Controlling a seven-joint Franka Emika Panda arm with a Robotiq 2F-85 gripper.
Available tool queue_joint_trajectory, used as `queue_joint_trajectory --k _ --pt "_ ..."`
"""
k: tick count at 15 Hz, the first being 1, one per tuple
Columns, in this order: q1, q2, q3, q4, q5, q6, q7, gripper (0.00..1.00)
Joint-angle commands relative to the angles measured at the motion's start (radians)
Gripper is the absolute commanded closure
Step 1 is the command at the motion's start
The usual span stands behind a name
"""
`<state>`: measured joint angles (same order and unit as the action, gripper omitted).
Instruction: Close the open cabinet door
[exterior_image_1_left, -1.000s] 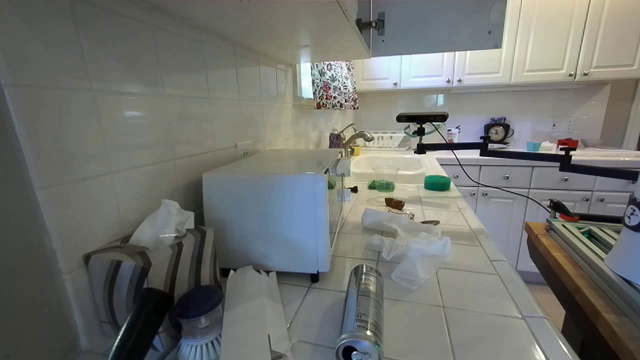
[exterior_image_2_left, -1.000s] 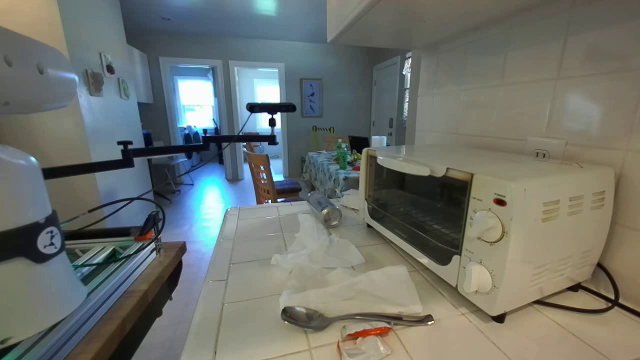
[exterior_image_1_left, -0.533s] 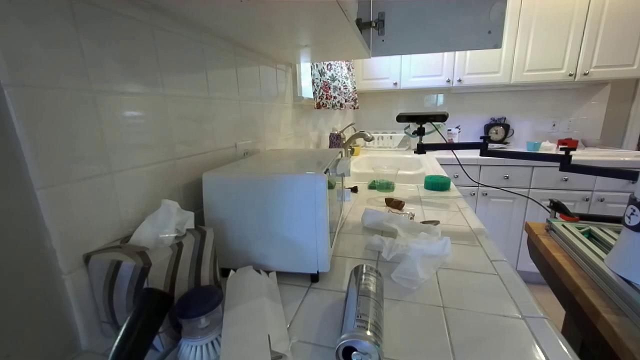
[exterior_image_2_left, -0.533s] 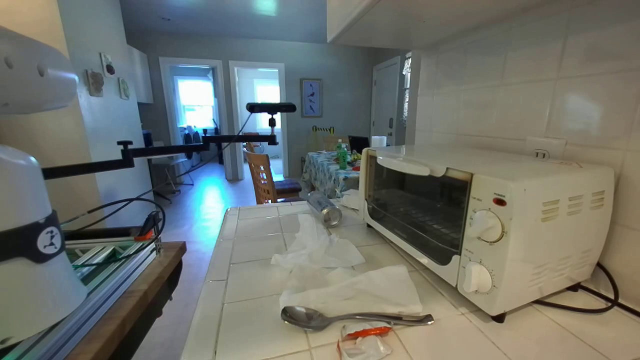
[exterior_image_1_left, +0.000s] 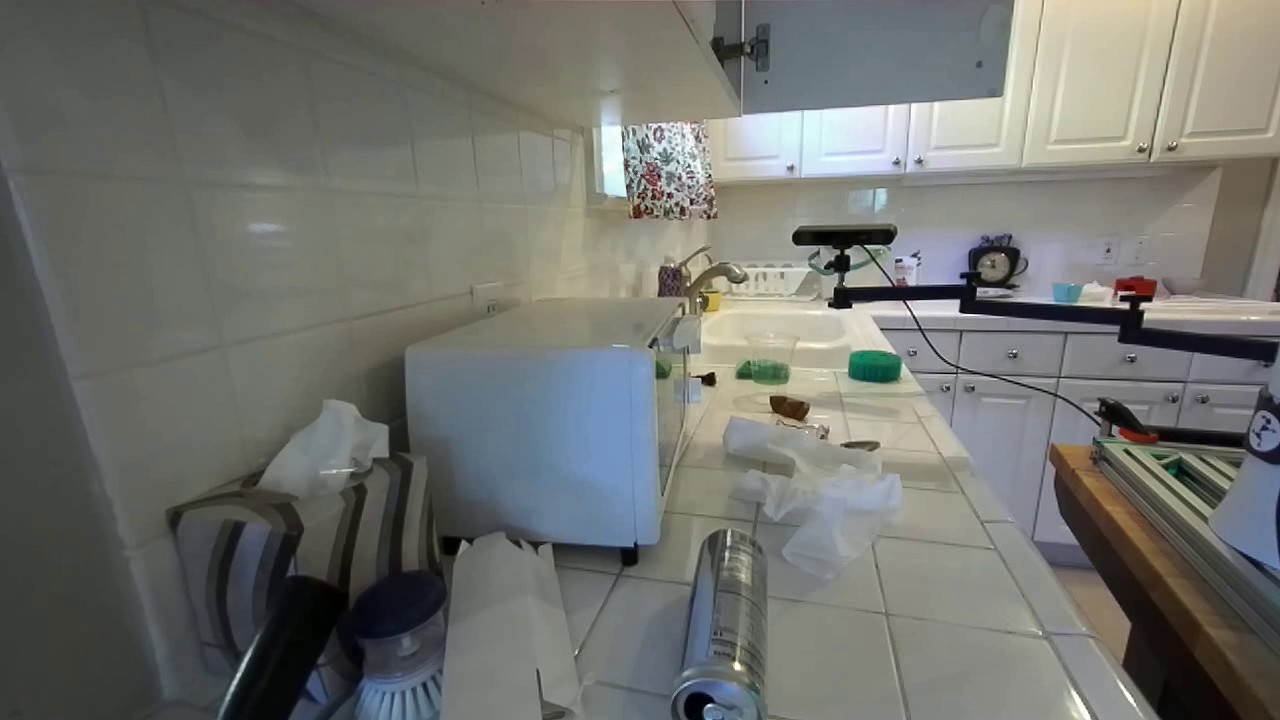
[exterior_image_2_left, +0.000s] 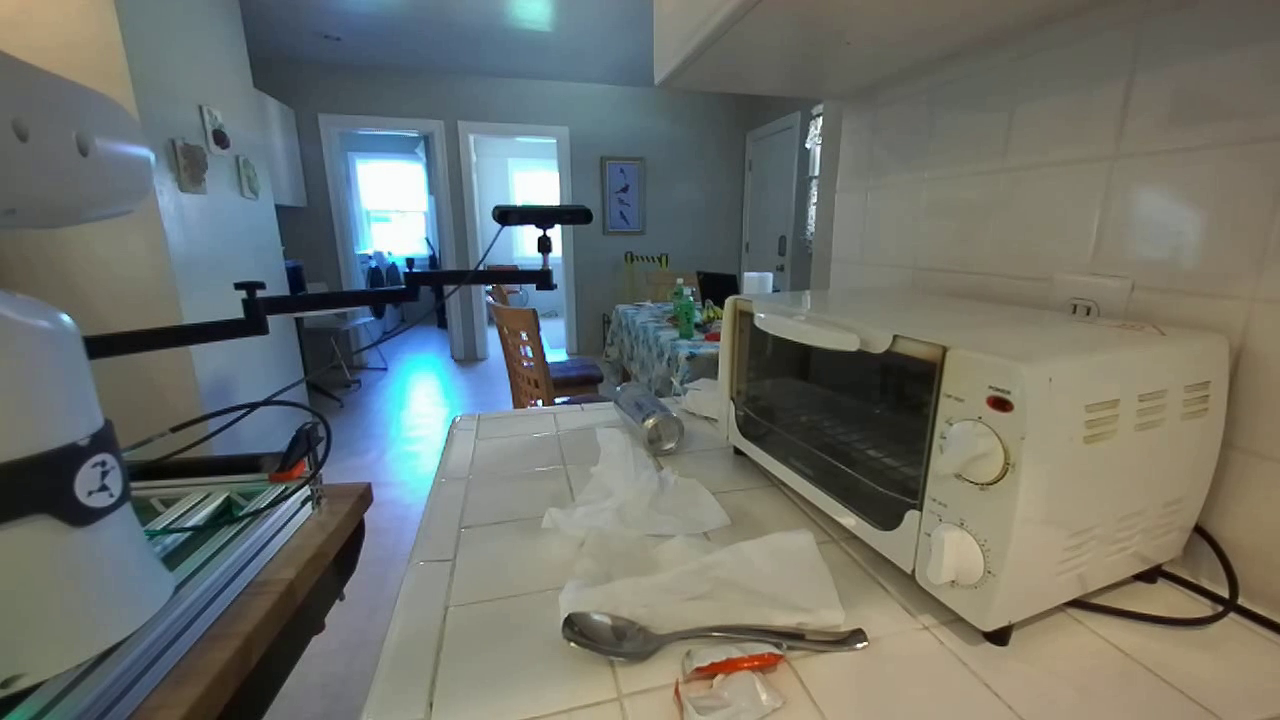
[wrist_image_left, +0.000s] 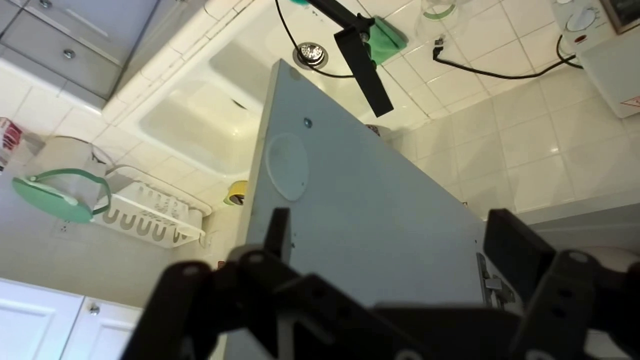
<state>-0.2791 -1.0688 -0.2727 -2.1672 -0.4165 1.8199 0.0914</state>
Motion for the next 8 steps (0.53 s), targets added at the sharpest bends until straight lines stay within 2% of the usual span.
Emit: queue_joint_trajectory --k 1,8 --pt "0.012 0.029 -0.029 0.050 0.021 -0.025 -0.066 0.00" --pt "0.035 0.075 -0.102 0.113 0.042 -0.030 -0.154 0.00"
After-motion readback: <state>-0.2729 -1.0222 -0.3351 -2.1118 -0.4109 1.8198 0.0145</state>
